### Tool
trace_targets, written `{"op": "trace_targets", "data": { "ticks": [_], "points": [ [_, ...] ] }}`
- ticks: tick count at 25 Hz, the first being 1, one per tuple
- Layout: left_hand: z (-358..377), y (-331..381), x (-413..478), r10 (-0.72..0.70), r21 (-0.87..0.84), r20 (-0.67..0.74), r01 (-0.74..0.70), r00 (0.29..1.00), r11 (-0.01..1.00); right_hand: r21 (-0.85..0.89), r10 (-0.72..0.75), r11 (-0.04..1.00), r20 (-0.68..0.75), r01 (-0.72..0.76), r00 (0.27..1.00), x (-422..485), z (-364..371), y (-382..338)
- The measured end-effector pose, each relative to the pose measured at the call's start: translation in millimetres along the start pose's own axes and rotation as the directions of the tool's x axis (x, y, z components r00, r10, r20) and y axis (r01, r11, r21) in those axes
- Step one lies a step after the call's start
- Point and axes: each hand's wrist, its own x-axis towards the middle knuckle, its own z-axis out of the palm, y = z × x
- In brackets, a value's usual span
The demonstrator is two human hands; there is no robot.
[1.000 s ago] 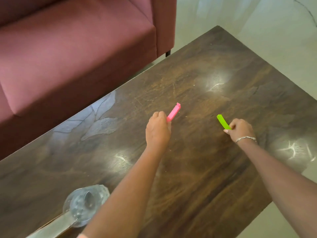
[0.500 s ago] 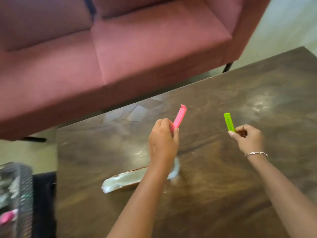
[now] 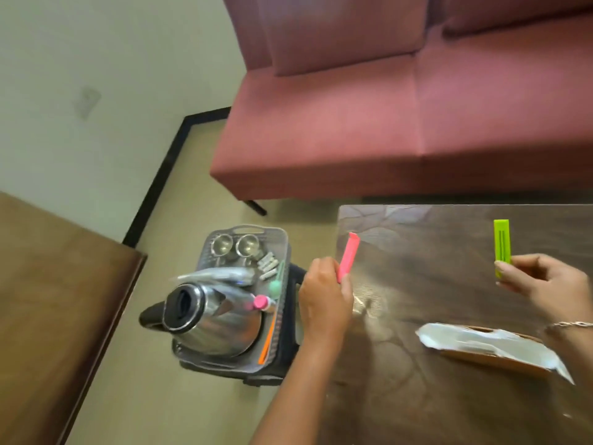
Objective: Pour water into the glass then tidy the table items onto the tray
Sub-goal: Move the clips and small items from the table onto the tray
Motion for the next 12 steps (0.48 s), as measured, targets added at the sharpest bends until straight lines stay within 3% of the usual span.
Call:
{"op": "trace_targets", "data": {
  "ticks": [7, 12],
  "points": [
    [-22.8, -106.6, 49.2, -0.277, 0.260, 0.050, 0.255, 0.960, 0.931, -0.010, 0.004, 1.000, 0.226, -0.002, 0.974, -15.4, 132.4, 7.3],
    [1.4, -141.2, 94.2, -0.412, 0.297, 0.119, 0.364, 0.903, 0.883, -0.091, 0.046, 0.996, 0.327, -0.017, 0.944, -28.7, 184.4, 26.6]
  ]
}}
